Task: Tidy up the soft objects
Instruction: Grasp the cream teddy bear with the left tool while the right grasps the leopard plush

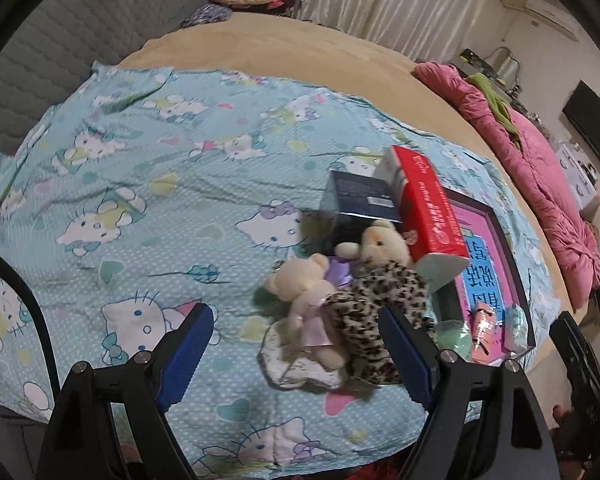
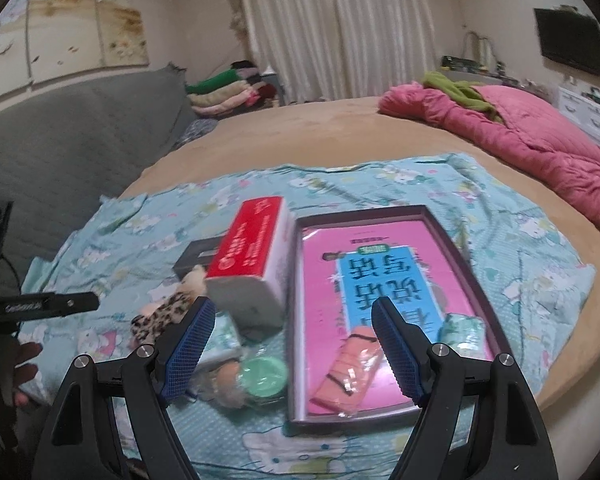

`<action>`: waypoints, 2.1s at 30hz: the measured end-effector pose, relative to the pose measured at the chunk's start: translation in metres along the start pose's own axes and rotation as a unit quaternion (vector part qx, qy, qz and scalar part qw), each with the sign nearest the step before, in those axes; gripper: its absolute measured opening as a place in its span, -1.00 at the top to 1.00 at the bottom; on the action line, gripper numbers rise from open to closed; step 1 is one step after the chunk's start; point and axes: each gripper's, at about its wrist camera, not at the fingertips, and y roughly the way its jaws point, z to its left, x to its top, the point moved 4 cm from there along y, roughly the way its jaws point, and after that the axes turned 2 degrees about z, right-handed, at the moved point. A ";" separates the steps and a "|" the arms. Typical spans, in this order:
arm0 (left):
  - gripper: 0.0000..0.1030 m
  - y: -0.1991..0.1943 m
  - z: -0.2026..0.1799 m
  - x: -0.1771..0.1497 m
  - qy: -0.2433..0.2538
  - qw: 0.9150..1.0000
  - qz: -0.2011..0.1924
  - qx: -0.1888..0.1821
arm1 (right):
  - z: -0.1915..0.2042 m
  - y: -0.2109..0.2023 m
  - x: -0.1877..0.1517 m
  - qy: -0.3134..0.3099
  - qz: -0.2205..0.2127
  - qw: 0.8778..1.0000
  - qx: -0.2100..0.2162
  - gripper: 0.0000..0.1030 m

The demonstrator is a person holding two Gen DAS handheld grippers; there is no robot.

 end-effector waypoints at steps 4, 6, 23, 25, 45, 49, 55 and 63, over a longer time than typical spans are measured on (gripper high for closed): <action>-0.63 0.013 0.012 -0.003 -0.013 1.000 0.013 -0.001 | 0.022 0.008 -0.006 -0.029 0.010 0.999 0.018 -0.59; -0.63 0.018 0.015 -0.006 -0.016 1.000 0.019 -0.004 | 0.033 0.013 -0.009 -0.043 0.016 0.999 0.027 -0.58; -0.63 0.066 0.031 -0.003 -0.053 0.996 0.050 -0.054 | 0.112 0.084 -0.046 -0.173 0.075 0.980 0.067 -0.59; -0.63 0.072 0.031 0.000 -0.056 0.995 0.053 -0.056 | 0.116 0.092 -0.050 -0.180 0.083 0.978 0.065 -0.59; -0.63 0.123 0.022 0.015 -0.072 0.991 0.095 -0.064 | 0.132 0.126 -0.056 -0.250 0.070 0.965 0.031 -0.02; -0.62 0.127 0.023 0.016 -0.080 0.990 0.092 -0.069 | 0.131 0.122 -0.055 -0.245 0.068 0.966 0.050 0.33; -0.27 0.128 0.027 0.016 -0.091 0.989 0.088 -0.083 | 0.119 0.113 -0.049 -0.205 0.073 0.973 0.080 0.42; 0.10 0.111 0.031 0.018 -0.105 0.985 0.058 -0.121 | 0.100 0.094 -0.035 -0.159 0.052 0.982 0.083 0.43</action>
